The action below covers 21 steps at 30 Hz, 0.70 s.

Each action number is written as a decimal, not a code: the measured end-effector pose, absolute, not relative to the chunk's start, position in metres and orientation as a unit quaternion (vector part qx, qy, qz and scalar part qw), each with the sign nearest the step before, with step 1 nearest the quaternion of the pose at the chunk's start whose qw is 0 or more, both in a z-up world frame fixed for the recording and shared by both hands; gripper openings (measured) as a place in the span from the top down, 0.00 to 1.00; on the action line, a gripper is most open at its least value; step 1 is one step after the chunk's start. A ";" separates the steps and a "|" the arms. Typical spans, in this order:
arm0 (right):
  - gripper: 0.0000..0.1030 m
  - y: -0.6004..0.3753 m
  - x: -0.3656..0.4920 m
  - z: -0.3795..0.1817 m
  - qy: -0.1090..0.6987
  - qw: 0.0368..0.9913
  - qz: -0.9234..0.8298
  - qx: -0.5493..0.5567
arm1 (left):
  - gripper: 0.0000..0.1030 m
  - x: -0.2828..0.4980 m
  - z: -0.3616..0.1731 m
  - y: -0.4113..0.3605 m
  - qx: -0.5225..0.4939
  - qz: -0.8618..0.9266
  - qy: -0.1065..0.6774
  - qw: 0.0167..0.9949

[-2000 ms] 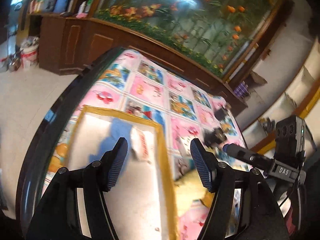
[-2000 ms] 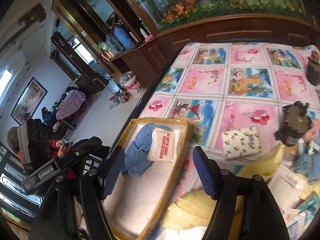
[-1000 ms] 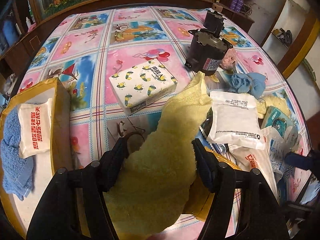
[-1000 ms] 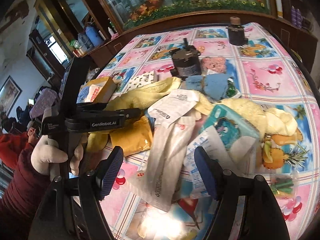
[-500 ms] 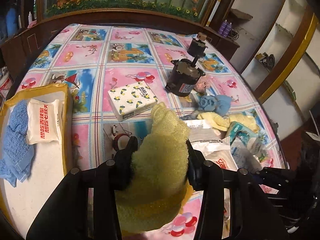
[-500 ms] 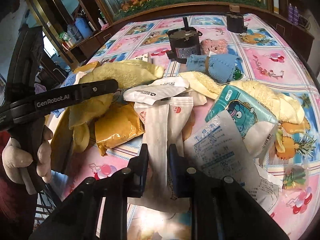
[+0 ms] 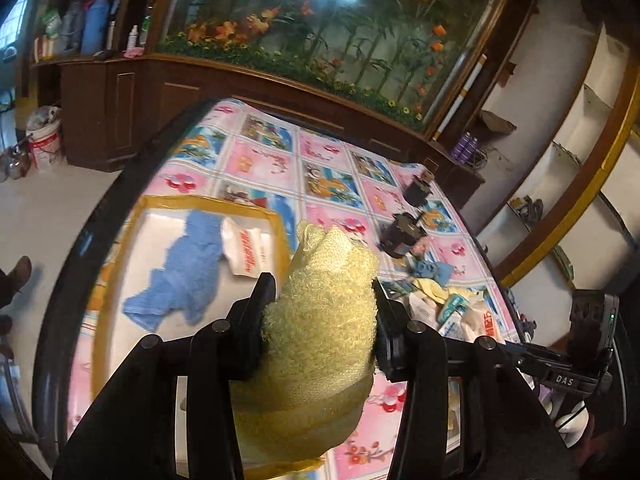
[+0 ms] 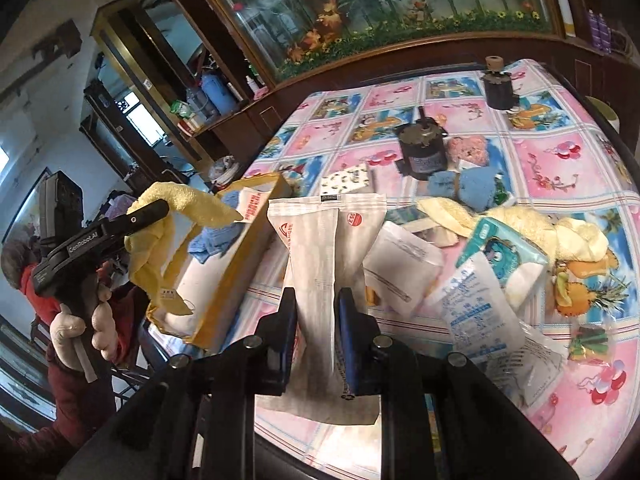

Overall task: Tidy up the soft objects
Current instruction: 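Carry the yellow towel into the box with the left gripper while the right gripper drops the white packet there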

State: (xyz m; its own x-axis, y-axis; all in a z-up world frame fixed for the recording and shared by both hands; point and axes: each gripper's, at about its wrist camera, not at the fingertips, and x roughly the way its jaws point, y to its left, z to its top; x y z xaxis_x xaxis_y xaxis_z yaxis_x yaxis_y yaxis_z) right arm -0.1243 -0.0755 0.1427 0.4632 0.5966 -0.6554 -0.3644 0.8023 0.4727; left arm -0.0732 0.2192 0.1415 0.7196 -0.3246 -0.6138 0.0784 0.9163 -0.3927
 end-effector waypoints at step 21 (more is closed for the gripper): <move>0.79 0.140 -0.039 0.105 0.503 0.801 0.318 0.068 | 0.54 0.047 0.061 0.311 -0.172 0.007 0.449 0.877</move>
State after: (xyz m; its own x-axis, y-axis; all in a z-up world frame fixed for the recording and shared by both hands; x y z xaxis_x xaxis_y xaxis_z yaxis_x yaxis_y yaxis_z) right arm -0.0390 0.1396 0.1051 0.2914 0.5782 -0.7621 -0.4413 0.7881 0.4292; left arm 0.0466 0.3110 0.0608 0.5958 -0.1417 -0.7905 -0.1677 0.9407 -0.2950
